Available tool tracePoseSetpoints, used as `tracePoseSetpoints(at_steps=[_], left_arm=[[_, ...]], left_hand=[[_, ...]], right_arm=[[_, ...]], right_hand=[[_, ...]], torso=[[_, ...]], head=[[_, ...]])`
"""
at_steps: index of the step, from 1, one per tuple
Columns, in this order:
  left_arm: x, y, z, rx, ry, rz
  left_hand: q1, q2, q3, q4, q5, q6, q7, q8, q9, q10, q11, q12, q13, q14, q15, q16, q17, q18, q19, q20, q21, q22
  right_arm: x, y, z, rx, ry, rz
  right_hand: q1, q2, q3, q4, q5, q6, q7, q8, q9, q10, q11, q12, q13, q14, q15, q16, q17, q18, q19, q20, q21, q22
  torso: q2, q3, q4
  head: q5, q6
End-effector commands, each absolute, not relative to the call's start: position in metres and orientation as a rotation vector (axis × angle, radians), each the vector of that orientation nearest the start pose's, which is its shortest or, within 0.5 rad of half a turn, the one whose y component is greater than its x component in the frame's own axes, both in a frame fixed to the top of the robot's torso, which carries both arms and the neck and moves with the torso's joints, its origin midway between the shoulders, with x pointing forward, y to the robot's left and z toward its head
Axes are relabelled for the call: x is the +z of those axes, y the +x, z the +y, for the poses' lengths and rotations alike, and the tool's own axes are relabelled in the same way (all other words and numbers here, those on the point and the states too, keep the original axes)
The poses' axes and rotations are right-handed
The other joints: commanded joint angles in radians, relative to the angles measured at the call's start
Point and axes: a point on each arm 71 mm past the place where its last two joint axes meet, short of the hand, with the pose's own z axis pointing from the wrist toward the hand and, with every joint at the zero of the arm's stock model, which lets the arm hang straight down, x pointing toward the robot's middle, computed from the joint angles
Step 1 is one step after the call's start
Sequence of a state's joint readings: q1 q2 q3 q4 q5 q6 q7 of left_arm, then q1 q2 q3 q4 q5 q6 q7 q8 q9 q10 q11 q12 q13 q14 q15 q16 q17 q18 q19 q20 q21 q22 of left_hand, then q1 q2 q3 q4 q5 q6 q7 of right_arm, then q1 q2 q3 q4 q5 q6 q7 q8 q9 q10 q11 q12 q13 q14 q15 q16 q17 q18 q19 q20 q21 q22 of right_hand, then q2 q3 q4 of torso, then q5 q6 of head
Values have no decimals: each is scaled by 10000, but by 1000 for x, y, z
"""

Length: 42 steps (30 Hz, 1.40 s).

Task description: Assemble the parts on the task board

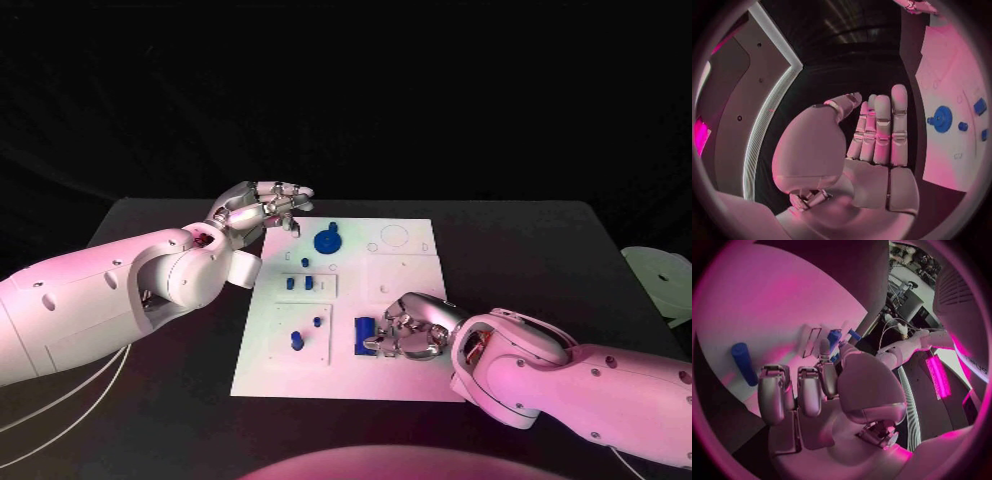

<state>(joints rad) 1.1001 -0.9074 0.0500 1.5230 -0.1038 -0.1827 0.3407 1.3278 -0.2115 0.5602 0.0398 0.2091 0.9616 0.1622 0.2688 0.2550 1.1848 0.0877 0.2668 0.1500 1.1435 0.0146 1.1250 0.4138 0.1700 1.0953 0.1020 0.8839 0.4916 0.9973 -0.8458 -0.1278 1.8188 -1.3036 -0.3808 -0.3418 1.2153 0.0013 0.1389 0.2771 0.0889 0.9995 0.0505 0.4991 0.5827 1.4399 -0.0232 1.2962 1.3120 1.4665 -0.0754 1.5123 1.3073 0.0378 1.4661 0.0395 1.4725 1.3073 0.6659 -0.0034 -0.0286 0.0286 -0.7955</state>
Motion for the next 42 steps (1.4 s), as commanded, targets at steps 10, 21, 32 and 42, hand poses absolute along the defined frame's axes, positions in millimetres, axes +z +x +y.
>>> tracePoseSetpoints(at_steps=[10,21,32,42], left_arm=[[-193,479,233,-15928,-10748,15004],[-193,479,235,-15887,-10756,14976],[-192,479,235,-15949,-10724,14963],[-192,478,235,-15950,-10677,14956]], left_hand=[[11,122,-36,-20,17,-28,53,-63,17,-70,14,-52,12,-54,3,52,14,141,-6,47,-34,-17],[11,122,-36,-20,17,-28,53,-63,17,-70,14,-52,12,-54,3,52,14,141,-6,47,-34,-17],[10,137,-34,-20,14,-28,55,-64,22,-71,16,-54,15,-58,2,56,14,141,-6,47,-34,-16],[-26,131,-53,-2,6,-31,62,-67,27,-73,23,-55,18,-60,7,61,15,139,-8,50,-35,-16]], right_arm=[[-275,366,-136,7820,820,20136],[-254,371,-169,7448,1345,19229],[-250,380,-222,5416,1148,18822],[-256,371,-233,4775,857,18949]], right_hand=[[118,-16,53,-12,-52,-55,-21,15,-14,61,-5,35,167,716,-74,44,857,-133,526,-92,13,2186],[340,-408,54,19,235,-304,93,-155,-83,-161,84,-371,-126,633,-18,-97,487,-39,316,-60,-391,2017],[235,-836,-229,96,125,-701,334,-460,-192,-559,297,-1043,-631,540,163,-283,103,49,103,93,-814,1842],[201,-912,-320,121,190,-555,312,-422,-177,-536,289,-1030,-614,551,171,-279,138,27,160,119,-721,1888]], torso=[[-11,1,-19],[-13,-3,-36],[-24,-1,-95],[-15,-10,-89]], head=[[12,-33],[-87,8],[-166,55],[-225,19]])
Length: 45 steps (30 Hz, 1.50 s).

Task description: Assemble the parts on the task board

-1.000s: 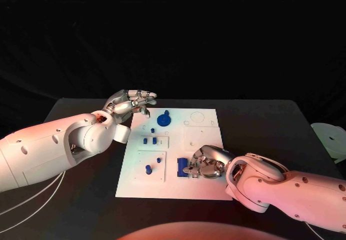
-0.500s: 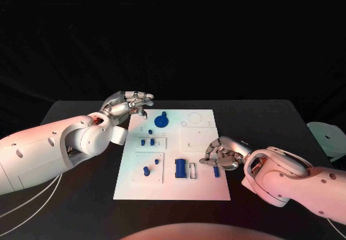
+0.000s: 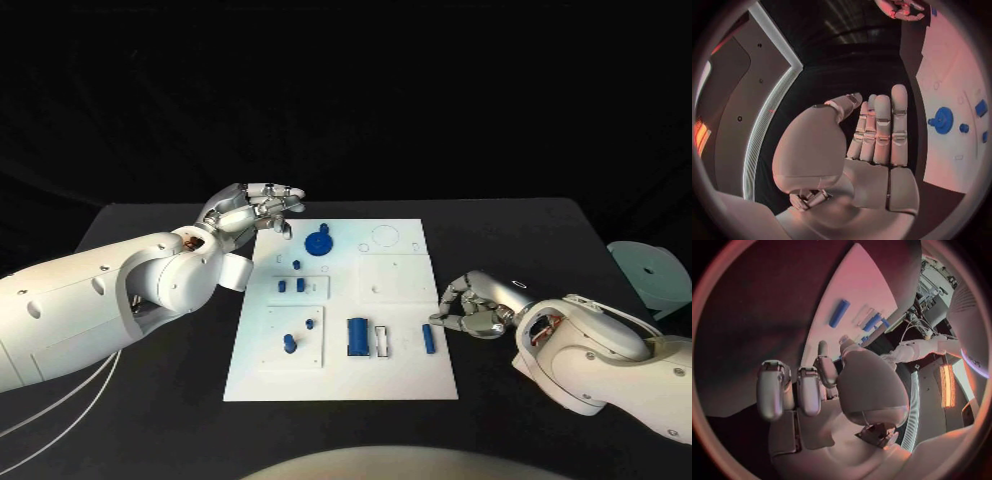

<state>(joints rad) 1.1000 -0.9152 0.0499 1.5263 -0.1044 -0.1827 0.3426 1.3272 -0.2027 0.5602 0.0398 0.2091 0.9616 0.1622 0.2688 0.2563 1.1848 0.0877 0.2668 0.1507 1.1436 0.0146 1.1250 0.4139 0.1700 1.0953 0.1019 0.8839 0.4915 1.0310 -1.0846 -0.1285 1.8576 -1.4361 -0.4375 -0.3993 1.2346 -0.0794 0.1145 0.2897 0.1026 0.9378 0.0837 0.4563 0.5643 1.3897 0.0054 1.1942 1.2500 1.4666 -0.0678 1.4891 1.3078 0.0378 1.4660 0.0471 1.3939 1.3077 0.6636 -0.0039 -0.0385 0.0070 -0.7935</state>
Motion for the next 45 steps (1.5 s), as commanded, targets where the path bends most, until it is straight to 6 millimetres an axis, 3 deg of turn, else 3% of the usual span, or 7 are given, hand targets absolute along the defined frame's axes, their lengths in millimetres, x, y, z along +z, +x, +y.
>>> tracePoseSetpoints(at_steps=[1,18,22,26,31,39,45], left_arm=[[-192,478,235,-15951,-10675,14957],[-192,478,237,-15924,-10661,14984],[-192,478,237,-15917,-10661,14989],[-192,478,237,-15911,-10663,14995],[-192,478,237,-15912,-10664,15003],[-192,477,237,-15910,-10670,15023],[-192,477,237,-15912,-10670,15027]], left_hand=[[-20,43,-53,-3,6,-31,62,-67,14,-73,23,-56,10,-60,7,61,14,139,-8,50,-35,-16],[-38,42,-62,7,3,-32,63,-68,16,-74,25,-56,12,-61,10,63,14,138,-9,52,-37,-16],[-38,42,-62,7,3,-32,63,-68,16,-74,25,-56,12,-61,10,63,14,138,-9,52,-37,-16],[-89,55,-79,44,2,-30,64,-69,23,-73,28,-57,16,-63,15,69,15,137,-13,57,-43,-18],[-89,55,-79,44,2,-30,64,-69,23,-73,28,-57,16,-63,15,69,15,137,-13,57,-43,-18],[-130,86,-82,82,6,-28,63,-69,29,-75,29,-59,19,-65,19,74,16,137,-15,61,-49,-21],[-130,86,-82,82,6,-28,63,-69,29,-75,29,-59,19,-65,19,74,16,137,-15,61,-49,-21]], right_arm=[[-259,369,-232,4778,843,19032],[-279,361,-218,5000,844,19507],[-284,360,-216,4831,653,19905],[-289,359,-214,4621,275,20320],[-292,357,-208,4366,-535,20461],[-294,353,-199,3886,-1967,20520],[-292,352,-196,3871,-2026,20272]], right_hand=[[8,-106,-76,-6,53,62,-20,7,7,-34,3,-10,6,550,94,-46,133,26,161,43,65,1884],[-11,-99,-97,1,86,123,-36,25,14,-23,-10,-7,10,552,88,-48,135,33,151,46,38,1874],[24,-87,-92,-18,113,168,-57,37,19,-19,-25,-14,6,553,78,-51,133,36,148,44,27,1871],[37,-120,-146,-21,-99,170,-56,13,12,-69,-27,-119,-72,529,72,-99,25,62,91,41,-93,1823],[809,-213,31,-344,-83,217,-103,-21,-1,-77,-74,-144,-72,535,31,-110,42,64,91,12,-118,1822],[1445,-372,192,-577,-31,376,-164,-36,-27,-57,-130,-139,-46,558,-15,-87,137,47,133,-28,-66,1856],[2042,-238,815,-725,161,502,-219,-144,-127,-44,-187,-138,-17,566,-67,-86,174,40,158,-77,-55,1876]], torso=[[8,0,14],[22,14,20],[11,2,26],[13,-2,19],[7,1,25],[12,-7,34],[7,-8,25]], head=[[-3,-6],[19,-37],[30,-48],[39,-59],[40,-56],[38,-78],[49,-91]])
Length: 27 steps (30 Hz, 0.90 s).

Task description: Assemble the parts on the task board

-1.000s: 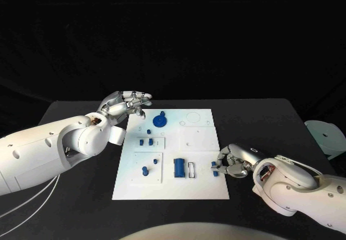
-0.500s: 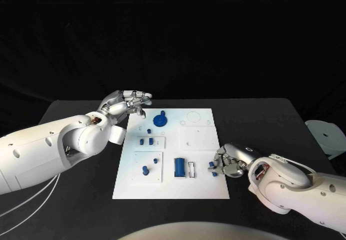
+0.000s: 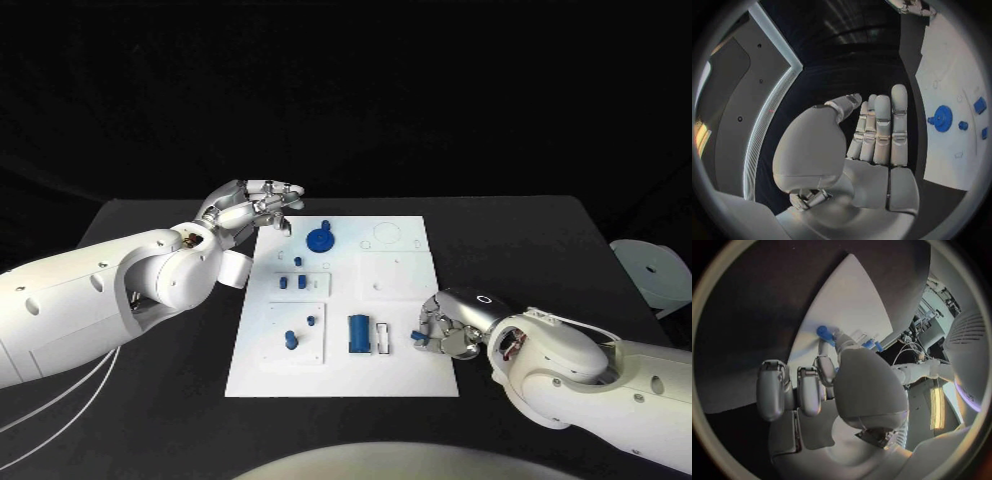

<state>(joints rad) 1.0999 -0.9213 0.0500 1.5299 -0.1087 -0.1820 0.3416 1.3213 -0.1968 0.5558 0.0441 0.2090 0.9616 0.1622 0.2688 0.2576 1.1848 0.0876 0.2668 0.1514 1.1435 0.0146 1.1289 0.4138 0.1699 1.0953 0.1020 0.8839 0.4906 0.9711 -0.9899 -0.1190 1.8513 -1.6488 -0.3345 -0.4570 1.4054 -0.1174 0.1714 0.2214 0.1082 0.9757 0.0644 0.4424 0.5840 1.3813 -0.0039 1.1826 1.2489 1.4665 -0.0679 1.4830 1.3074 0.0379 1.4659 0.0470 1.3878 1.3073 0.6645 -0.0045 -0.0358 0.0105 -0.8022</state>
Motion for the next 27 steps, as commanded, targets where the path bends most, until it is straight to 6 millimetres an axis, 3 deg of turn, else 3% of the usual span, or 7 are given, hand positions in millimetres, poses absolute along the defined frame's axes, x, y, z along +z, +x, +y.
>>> tracePoseSetpoints(at_steps=[1,3,6,12,16,17,27], left_arm=[[-192,477,237,-15913,-10670,15027],[-192,477,237,-15910,-10671,15026],[-192,478,237,-15897,-10675,15022],[-192,478,237,-15898,-10677,15030],[-192,478,237,-15900,-10678,15034],[-192,478,237,-15900,-10678,15034],[-192,477,235,-15933,-10670,15053]], left_hand=[[-71,27,-39,39,6,-28,63,-69,16,-75,29,-59,13,-65,19,36,16,137,-15,61,-48,-12],[-71,27,-39,39,6,-28,63,-69,16,-75,29,-59,13,-65,19,36,16,137,-15,61,-48,-12],[-71,27,-39,39,6,-28,63,-69,16,-75,29,-59,13,-65,19,36,16,137,-15,61,-48,-12],[-71,27,-39,39,6,-28,63,-69,16,-75,29,-59,13,-65,19,36,16,137,-15,61,-48,-12],[-76,50,-32,50,11,-30,57,-71,21,-79,23,-62,15,-68,18,39,16,139,-17,63,-53,-14],[-76,50,-32,50,11,-30,57,-71,21,-79,23,-62,15,-68,18,39,16,139,-17,63,-53,-14],[-76,50,-32,50,11,-30,57,-71,21,-79,23,-62,15,-68,18,39,16,139,-17,63,-53,-14]], right_arm=[[-292,353,-196,3909,-1919,20173],[-290,353,-196,4008,-1694,20018],[-287,352,-195,4327,-1168,19763],[-279,351,-192,5331,25,19370],[-274,350,-189,6081,901,19166],[-273,350,-189,6206,1048,19143],[-272,350,-175,7357,2366,19269]], right_hand=[[367,159,298,-51,129,134,-34,-9,-329,44,-100,-16,0,569,-71,-23,185,39,160,-79,9,1882],[473,245,536,-72,74,164,-55,-26,-347,71,-131,19,33,574,-90,-18,201,35,175,-97,29,1894],[519,399,1569,-47,-117,143,-97,-48,-342,146,-178,75,95,595,-124,9,284,13,234,-148,114,1944],[-401,-106,4000,-176,-417,-2,-55,246,8,218,-144,37,108,603,-109,5,324,5,254,-108,97,1983],[-634,-222,4258,-229,-449,-54,-43,284,65,234,-118,55,130,605,-81,6,335,10,259,-129,100,1992],[-961,-344,4680,-403,-457,-92,-46,374,172,253,-115,70,155,611,-89,11,360,6,267,-118,101,2006],[-1683,-540,4792,-343,-475,-61,-46,442,250,300,-110,151,236,626,-83,34,427,-1,287,-113,120,2032]], torso=[[-6,0,3],[-7,2,5],[-4,6,7],[-3,-8,0],[-7,-16,9],[-4,-11,6],[-11,-11,-1]], head=[[21,-5],[27,-3],[39,-4],[49,5],[37,10],[40,11],[34,15]])
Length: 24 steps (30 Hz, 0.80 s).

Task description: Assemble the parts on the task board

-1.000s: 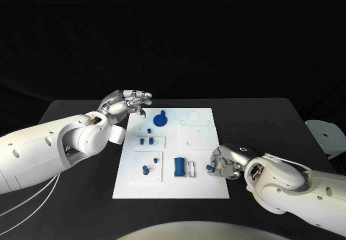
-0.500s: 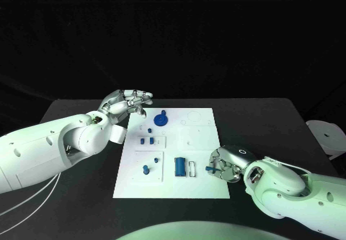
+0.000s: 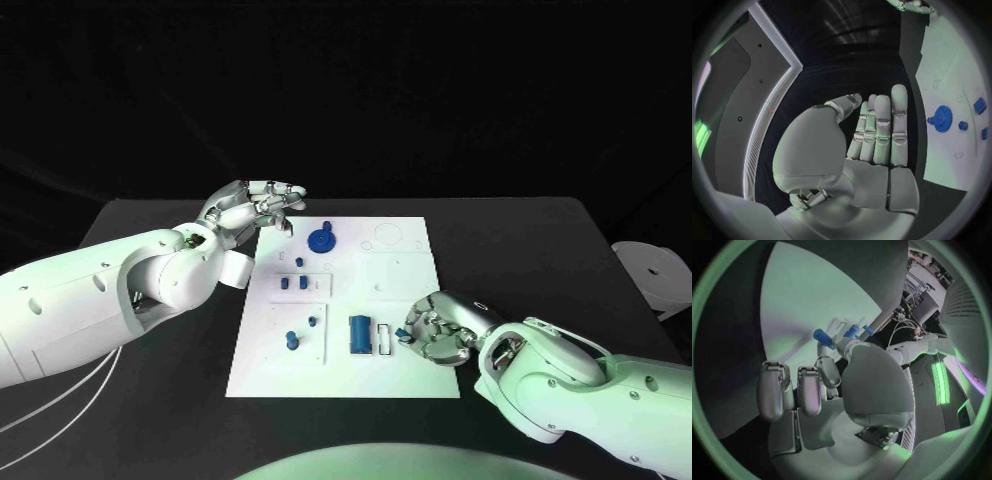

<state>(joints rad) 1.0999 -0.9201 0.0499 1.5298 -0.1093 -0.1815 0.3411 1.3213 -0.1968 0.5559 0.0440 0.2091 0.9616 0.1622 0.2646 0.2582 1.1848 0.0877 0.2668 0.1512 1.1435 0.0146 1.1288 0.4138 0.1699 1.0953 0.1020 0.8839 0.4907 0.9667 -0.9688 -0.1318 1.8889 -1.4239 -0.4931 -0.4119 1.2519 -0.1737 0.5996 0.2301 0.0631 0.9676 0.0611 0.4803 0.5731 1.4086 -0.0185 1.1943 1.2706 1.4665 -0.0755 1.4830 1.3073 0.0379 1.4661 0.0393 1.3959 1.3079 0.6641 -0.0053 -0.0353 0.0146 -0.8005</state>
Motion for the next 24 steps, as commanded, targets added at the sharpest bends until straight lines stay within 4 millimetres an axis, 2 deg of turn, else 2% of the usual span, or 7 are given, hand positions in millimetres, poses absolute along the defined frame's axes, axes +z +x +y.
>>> tracePoseSetpoints(at_steps=[1,5,8,18,20,21,24], left_arm=[[-192,477,235,-15933,-10670,15053],[-192,477,235,-15936,-10669,15056],[-192,477,235,-15947,-10666,15060],[-192,477,235,-15950,-10647,15077],[-192,477,234,-15963,-10640,15088],[-192,477,234,-15967,-10636,15092],[-192,477,234,-15976,-10616,15108]], left_hand=[[-77,50,-33,51,11,-30,57,-30,15,-79,23,-62,17,-68,18,40,16,139,-17,63,-53,-15],[-66,54,-28,44,13,-32,53,-31,18,-81,20,-63,18,-69,15,41,16,140,-17,63,-55,-16],[-66,54,-28,44,13,-32,53,-31,18,-81,20,-63,18,-69,15,41,16,140,-17,63,-55,-16],[-66,54,-28,44,13,-32,53,-31,18,-81,20,-63,18,-69,15,41,16,140,-17,63,-55,-16],[-66,54,-28,44,13,-32,53,-31,18,-81,20,-63,18,-69,15,41,16,140,-17,63,-55,-16],[-66,54,-28,44,13,-32,53,-31,18,-81,20,-63,18,-69,15,41,16,140,-17,63,-55,-16],[-66,54,-28,44,13,-32,53,-31,18,-81,20,-63,18,-69,15,41,16,140,-17,63,-55,-16]], right_arm=[[-272,351,-174,7408,2454,19331],[-276,352,-170,7557,2698,19613],[-280,354,-166,7597,2768,19853],[-286,357,-159,7574,2813,20261],[-287,357,-158,7569,2794,20303],[-287,357,-157,7565,2780,20321],[-289,358,-156,7514,2707,20396]], right_hand=[[-307,31,498,-363,-22,38,-12,70,365,47,38,71,49,634,-5,47,462,-8,301,-34,70,2040],[-659,37,452,-237,3,75,-12,82,377,83,39,139,108,649,-4,77,532,-20,329,-35,125,2067],[-1030,1,250,-110,405,117,-11,101,398,106,41,181,148,656,-3,93,566,-23,338,-35,134,2079],[-1426,74,-10,53,543,208,-30,127,416,190,26,339,282,679,-16,140,676,-48,395,-45,247,2131],[-1567,85,-155,108,804,242,-44,134,424,218,15,384,323,685,-25,156,709,-53,406,-53,267,2143],[-1641,92,-295,123,1114,258,-55,138,432,229,7,401,342,683,-31,156,709,-52,407,-63,265,2148],[-1691,117,-387,143,1192,272,-54,139,436,250,5,442,379,685,-36,162,723,-56,415,-66,281,2157]], torso=[[-7,-3,-9],[-2,-1,-13],[5,8,-9],[14,2,20],[19,1,32],[25,2,40],[29,5,60]], head=[[-8,0],[-6,9],[4,6],[-21,9],[-29,1],[-35,0],[-48,-9]])
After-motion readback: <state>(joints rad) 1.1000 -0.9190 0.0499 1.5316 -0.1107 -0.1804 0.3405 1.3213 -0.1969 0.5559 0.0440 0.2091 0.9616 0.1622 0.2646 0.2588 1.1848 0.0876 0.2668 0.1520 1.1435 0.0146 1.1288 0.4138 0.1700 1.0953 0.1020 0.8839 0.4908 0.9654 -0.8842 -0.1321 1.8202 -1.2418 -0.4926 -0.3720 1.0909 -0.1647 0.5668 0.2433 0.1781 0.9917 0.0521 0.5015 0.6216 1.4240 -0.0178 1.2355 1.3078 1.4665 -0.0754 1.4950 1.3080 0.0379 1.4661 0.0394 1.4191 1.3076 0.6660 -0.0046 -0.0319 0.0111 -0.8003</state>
